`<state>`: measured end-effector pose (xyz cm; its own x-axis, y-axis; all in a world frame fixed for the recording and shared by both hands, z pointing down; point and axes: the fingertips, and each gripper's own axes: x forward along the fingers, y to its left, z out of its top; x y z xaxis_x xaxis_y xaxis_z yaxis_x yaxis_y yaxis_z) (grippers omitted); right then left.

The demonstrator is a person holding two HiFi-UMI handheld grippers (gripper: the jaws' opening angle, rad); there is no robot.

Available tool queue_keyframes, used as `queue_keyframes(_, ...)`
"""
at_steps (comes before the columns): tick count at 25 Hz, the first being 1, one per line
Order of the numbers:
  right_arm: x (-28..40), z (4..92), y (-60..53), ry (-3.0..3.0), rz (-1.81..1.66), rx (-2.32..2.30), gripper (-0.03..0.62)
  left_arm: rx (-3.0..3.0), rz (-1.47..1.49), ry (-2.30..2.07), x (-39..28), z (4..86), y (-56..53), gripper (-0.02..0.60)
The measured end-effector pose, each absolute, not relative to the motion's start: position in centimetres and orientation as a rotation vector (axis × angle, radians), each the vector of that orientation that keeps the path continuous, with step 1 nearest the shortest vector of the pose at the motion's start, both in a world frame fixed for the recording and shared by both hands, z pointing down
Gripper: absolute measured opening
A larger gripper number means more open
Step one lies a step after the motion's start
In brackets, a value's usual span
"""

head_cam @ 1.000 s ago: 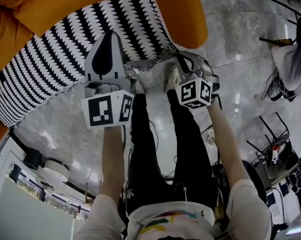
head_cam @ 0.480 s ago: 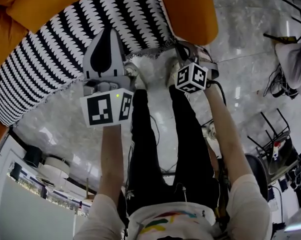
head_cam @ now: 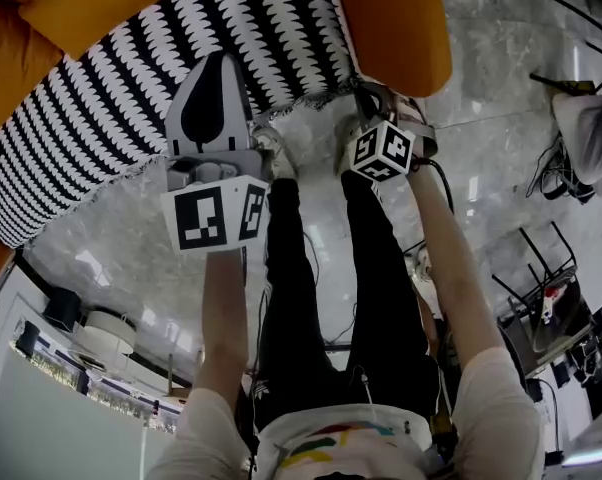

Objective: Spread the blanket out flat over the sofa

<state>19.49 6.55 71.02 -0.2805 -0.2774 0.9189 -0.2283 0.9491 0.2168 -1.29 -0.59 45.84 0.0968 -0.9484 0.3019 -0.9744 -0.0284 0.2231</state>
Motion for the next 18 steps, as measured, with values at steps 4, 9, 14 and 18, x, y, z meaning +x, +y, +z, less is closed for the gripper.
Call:
queue_keyframes(4,18.1,69.9,6.9,-1.878,0.005,0.431,0.015,1.996,0.079,-1.907,-3.7,45.4,0.0,0.018)
queue_keyframes(9,18.8,69.1,7.2,-1.881,0.079,0.481,0.106,1.998,0.063,-1.913,-3.7,45.2,0.3,0.018)
queue_keyframes(14,20.7,66.8,6.6,-1.882,0.081,0.515,0.107,2.017,0.049,-1.901,-1.9,43.8,-0.8,0.018)
queue_keyframes(18,23.2,64.5,6.9,-1.902,0.082,0.504,0.107,2.027,0.039,-1.899,0.7,42.6,-2.0,0.018)
